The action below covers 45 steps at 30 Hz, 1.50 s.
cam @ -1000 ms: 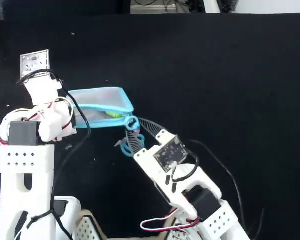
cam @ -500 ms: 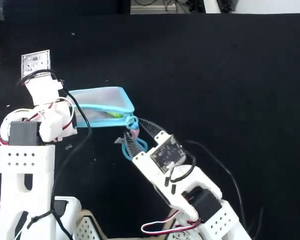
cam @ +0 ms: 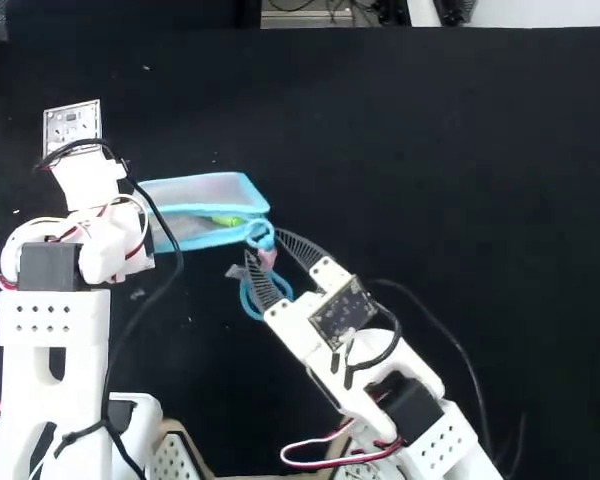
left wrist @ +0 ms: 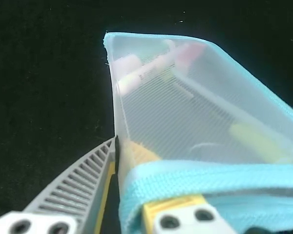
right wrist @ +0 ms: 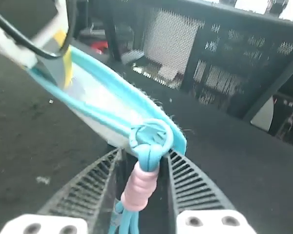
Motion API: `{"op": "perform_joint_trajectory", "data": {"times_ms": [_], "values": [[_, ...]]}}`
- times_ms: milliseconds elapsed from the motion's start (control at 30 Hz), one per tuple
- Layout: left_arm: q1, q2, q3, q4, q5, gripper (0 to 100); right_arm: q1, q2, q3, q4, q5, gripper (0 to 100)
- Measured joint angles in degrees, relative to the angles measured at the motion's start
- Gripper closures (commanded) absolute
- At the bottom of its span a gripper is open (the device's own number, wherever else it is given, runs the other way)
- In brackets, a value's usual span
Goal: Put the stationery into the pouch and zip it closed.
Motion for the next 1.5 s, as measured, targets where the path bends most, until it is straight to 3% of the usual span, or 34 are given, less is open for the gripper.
{"op": "perform_joint_trajectory", "data": {"times_ms": [467,700,933,1500], "values": [[0.00,0.00,0.00,0.00,0.00,96,-0.09,0.00,0.79,-2.55,0.00,83.8],[0.00,0.00,0.00,0.00,0.00,96,0.09,0.00,0.79,1.93,0.00,83.9],[0.00,0.00,0.00,0.00,0.00,96,7.12,0.00,0.79,3.16,0.00,83.9],[0.00,0.00,0.00,0.00,0.00,96,7.82,0.00,0.62,4.57,0.53,83.9]]}}
